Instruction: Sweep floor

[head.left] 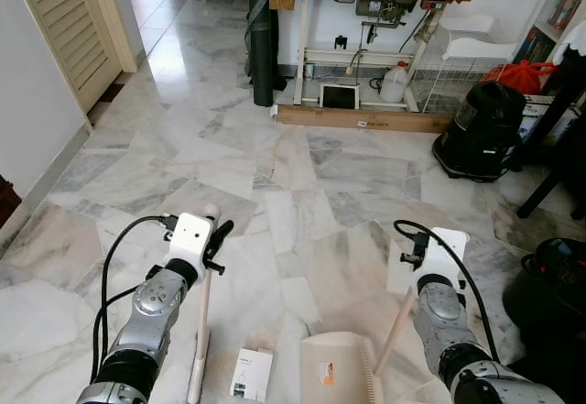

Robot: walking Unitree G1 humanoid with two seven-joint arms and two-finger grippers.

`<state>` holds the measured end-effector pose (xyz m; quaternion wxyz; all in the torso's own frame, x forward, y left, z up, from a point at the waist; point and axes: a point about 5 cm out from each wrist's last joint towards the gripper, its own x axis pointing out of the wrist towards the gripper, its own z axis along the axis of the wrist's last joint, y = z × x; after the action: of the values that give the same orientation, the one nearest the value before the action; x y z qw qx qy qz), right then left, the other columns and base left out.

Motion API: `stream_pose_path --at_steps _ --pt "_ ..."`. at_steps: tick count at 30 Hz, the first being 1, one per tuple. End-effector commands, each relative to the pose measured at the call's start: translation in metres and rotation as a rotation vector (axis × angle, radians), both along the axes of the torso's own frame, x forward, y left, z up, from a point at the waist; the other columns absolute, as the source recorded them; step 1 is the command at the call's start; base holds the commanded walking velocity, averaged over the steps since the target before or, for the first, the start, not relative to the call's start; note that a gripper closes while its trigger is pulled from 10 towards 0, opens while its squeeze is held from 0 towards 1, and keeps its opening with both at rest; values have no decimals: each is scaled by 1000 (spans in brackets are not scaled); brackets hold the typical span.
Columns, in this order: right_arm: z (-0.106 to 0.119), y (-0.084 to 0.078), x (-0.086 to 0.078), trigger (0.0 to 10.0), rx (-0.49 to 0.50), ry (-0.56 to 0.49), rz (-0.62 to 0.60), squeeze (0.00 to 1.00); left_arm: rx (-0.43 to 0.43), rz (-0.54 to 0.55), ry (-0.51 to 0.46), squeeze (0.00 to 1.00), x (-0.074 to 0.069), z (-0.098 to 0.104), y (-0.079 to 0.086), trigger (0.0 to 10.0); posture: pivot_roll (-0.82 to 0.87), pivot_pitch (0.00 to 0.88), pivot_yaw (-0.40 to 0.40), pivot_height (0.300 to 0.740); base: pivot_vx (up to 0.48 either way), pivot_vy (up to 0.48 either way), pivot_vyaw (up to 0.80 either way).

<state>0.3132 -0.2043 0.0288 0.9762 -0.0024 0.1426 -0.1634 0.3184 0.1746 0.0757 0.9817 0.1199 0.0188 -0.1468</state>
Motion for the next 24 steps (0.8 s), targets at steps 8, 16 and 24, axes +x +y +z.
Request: stream_pose_path --at_steps 8,16,24 --pt "0 1 1 10000 -2 20 19 0 31 -4 -3 0 4 3 2 10000 41 0 -41 740 0 0 0" --pt "-2 3 0 10000 6 31 28 0 2 23 23 0 4 0 5 10000 50 0 -50 740 0 0 0" --pt "-2 1 1 10000 4 31 20 0 -98 52 105 0 4 -8 8 10000 54 0 -52 740 0 0 0"
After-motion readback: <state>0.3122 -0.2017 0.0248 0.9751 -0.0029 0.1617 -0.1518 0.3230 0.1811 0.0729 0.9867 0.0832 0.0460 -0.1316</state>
